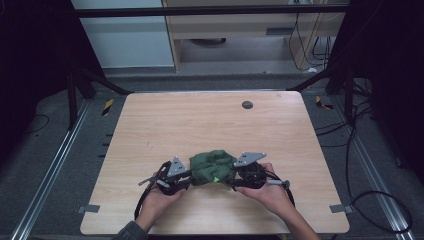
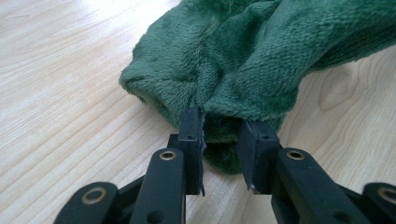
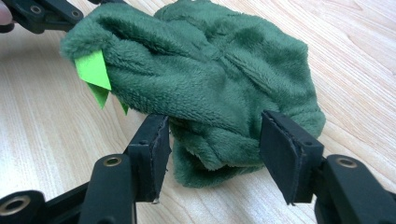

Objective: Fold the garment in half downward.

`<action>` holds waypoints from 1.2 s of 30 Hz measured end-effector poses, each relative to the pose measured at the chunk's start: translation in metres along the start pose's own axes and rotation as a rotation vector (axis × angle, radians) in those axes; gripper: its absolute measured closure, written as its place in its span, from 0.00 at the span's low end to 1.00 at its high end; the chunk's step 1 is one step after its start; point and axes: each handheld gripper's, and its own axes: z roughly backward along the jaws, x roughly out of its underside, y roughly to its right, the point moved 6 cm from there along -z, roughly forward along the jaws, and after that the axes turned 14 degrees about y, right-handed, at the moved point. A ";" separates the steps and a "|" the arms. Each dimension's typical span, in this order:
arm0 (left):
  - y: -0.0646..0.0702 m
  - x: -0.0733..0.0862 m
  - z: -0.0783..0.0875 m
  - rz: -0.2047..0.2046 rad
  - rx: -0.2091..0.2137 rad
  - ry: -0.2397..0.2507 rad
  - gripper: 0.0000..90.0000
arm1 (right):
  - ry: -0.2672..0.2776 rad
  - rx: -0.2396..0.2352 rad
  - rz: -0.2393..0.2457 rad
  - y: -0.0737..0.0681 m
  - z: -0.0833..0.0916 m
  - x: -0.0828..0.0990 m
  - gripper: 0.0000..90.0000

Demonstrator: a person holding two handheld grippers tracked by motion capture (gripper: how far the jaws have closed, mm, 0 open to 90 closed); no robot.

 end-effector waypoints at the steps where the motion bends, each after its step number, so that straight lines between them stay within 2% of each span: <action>1: -0.001 -0.001 0.000 -0.002 -0.004 0.003 0.80 | -0.001 0.001 -0.002 0.000 -0.001 0.000 0.48; 11: -0.011 -0.020 -0.003 -0.021 -0.038 0.039 0.79 | -0.002 0.012 -0.001 0.001 -0.003 0.001 0.49; 15: -0.014 -0.028 -0.004 -0.048 -0.048 0.042 0.78 | 0.009 0.021 -0.003 0.003 -0.002 0.000 0.49; 23: -0.010 -0.020 -0.001 -0.043 -0.037 0.027 0.77 | 0.010 0.033 -0.006 0.006 0.001 0.000 0.49; 36: -0.008 -0.012 0.004 -0.046 -0.037 0.012 0.73 | -0.003 0.031 -0.003 0.003 0.003 0.003 0.42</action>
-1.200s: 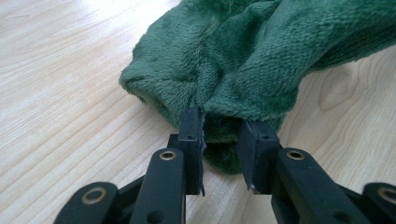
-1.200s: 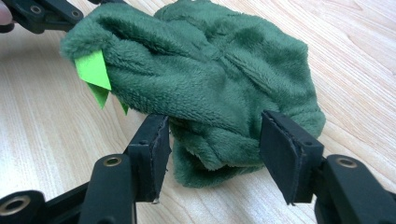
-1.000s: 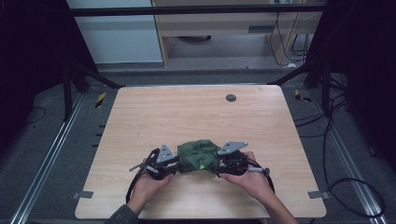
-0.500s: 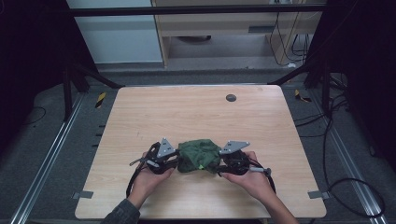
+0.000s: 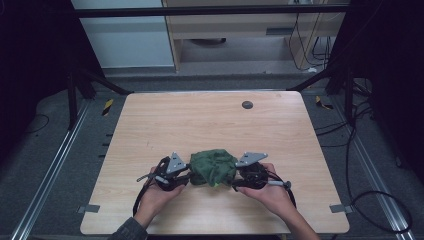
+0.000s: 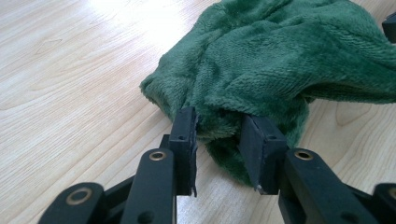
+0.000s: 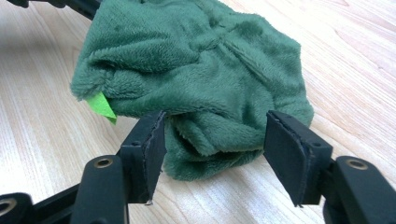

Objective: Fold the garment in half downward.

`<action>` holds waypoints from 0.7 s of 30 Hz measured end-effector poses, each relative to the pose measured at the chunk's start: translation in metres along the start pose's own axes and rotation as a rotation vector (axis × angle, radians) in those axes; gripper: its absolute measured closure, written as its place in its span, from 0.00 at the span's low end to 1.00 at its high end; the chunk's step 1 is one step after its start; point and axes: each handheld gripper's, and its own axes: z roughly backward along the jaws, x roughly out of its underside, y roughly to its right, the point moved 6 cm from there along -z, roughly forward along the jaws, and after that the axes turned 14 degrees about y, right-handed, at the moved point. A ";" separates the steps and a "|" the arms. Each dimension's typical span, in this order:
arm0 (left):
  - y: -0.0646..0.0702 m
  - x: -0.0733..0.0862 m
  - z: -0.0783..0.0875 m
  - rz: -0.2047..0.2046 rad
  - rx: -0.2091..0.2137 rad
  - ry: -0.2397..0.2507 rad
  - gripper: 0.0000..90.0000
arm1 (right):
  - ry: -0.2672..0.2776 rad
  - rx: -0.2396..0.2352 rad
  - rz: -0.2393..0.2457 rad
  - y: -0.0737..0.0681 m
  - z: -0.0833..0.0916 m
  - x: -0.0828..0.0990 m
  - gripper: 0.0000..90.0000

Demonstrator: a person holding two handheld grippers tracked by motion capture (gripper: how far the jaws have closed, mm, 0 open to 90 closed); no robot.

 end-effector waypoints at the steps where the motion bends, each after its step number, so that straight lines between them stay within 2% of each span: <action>1: 0.000 0.000 0.000 -0.001 0.001 0.000 0.73 | -0.002 0.000 0.003 0.000 0.000 0.000 0.42; 11: 0.002 0.002 0.002 -0.002 0.000 0.000 0.71 | -0.001 -0.009 0.012 -0.003 0.002 0.000 0.39; 21: 0.002 0.004 0.004 0.000 -0.009 -0.004 0.62 | -0.018 -0.031 0.037 -0.010 0.001 0.003 0.30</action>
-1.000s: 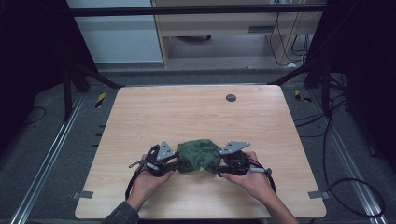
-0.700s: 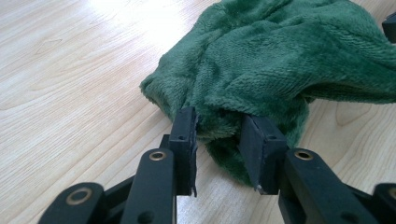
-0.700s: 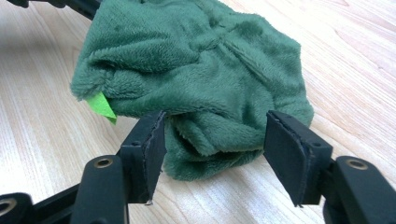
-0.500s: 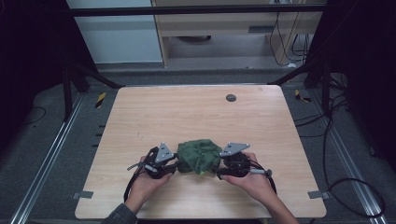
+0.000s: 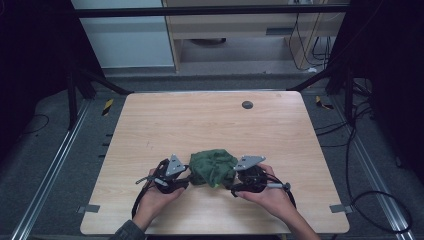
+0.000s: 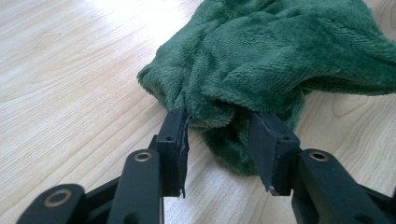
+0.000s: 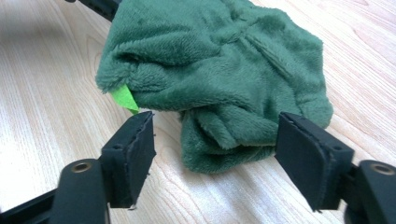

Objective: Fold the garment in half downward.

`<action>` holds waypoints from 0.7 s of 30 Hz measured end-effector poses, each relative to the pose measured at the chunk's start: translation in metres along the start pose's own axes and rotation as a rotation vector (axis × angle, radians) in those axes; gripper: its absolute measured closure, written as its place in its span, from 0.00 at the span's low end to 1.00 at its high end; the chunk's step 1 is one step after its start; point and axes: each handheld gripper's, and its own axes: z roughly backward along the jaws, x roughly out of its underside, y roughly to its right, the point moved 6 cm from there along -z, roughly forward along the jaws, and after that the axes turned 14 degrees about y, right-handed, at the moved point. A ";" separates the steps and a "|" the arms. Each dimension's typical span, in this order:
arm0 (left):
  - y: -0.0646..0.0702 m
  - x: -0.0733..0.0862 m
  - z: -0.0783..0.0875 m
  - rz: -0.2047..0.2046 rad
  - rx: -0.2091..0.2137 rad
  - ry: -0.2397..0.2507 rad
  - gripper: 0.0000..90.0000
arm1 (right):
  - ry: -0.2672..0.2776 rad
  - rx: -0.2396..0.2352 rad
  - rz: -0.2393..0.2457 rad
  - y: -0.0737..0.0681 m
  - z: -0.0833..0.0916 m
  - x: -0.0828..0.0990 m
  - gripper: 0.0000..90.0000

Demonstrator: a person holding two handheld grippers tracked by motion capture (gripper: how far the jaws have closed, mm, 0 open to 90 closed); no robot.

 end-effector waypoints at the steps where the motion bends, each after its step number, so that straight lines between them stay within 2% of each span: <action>1: 0.000 0.000 0.000 0.003 0.000 -0.001 0.61 | -0.002 -0.001 0.004 0.000 0.000 0.000 0.28; 6: -0.001 0.000 0.003 0.000 -0.007 -0.009 0.48 | -0.011 -0.004 0.004 -0.002 0.000 0.002 0.20; 7: 0.000 0.000 0.004 -0.003 -0.005 -0.018 0.42 | -0.020 -0.004 0.001 -0.003 0.000 0.003 0.17; 9: 0.001 0.000 0.004 -0.002 -0.003 -0.017 0.39 | -0.026 -0.005 0.003 -0.003 0.000 0.004 0.17; 11: 0.003 0.000 0.004 0.004 0.004 -0.021 0.30 | -0.031 -0.006 0.003 -0.004 0.001 0.006 0.14; 14: 0.006 -0.001 0.005 -0.004 0.009 -0.030 0.27 | -0.044 -0.010 0.002 -0.004 0.001 0.007 0.12; 21: 0.013 0.002 0.007 -0.007 0.040 -0.064 0.16 | -0.037 -0.026 0.017 -0.005 0.007 0.009 0.08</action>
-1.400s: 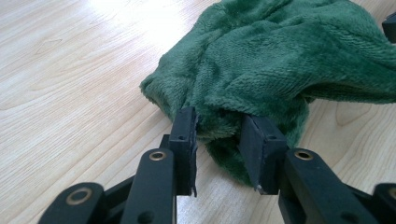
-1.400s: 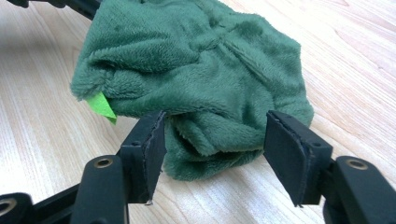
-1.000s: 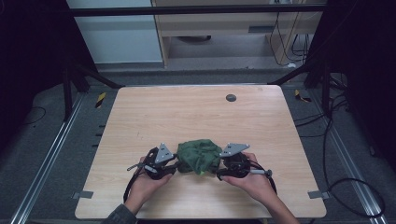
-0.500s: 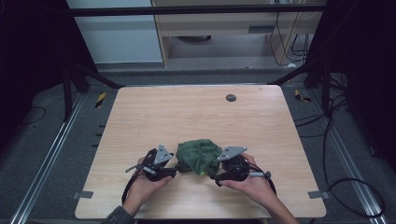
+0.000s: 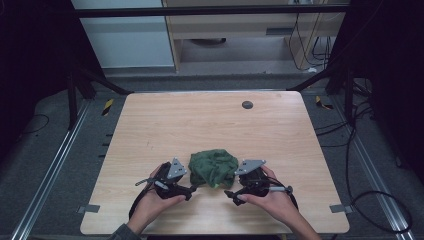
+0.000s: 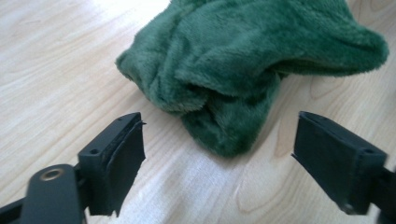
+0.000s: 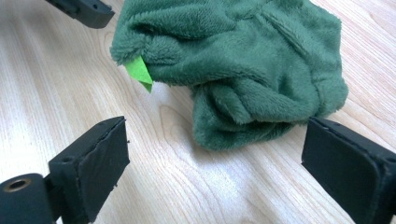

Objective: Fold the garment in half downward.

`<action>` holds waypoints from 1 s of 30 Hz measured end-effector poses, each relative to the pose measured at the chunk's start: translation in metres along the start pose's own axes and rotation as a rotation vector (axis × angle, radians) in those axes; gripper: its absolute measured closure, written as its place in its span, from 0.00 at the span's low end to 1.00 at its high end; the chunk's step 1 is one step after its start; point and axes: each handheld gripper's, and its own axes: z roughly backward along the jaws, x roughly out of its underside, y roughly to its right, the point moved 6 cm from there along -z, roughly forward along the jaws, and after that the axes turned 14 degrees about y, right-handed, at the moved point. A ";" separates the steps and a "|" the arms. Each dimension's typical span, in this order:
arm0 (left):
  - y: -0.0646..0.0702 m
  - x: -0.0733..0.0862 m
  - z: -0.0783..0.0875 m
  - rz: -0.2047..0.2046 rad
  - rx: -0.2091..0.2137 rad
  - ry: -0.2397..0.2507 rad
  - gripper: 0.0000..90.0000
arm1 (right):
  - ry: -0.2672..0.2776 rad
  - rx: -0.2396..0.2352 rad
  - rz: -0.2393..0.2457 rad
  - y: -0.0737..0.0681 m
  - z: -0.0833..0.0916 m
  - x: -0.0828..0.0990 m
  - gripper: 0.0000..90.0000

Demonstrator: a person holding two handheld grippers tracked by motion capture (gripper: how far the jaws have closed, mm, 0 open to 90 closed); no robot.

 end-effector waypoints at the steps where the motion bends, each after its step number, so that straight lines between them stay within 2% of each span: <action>1: 0.000 0.000 0.000 0.000 0.000 0.000 0.15 | 0.000 0.000 0.000 0.000 0.000 0.000 0.08; 22: -0.008 0.006 0.011 0.015 0.000 -0.011 0.08 | 0.012 0.044 -0.014 0.015 0.022 0.009 0.07; 26: -0.014 0.008 0.017 0.017 -0.006 -0.007 0.07 | 0.013 0.061 -0.024 0.019 0.026 0.011 0.07; 30: -0.025 0.013 0.027 0.031 -0.031 -0.004 0.06 | 0.011 0.086 -0.032 0.027 0.033 0.015 0.07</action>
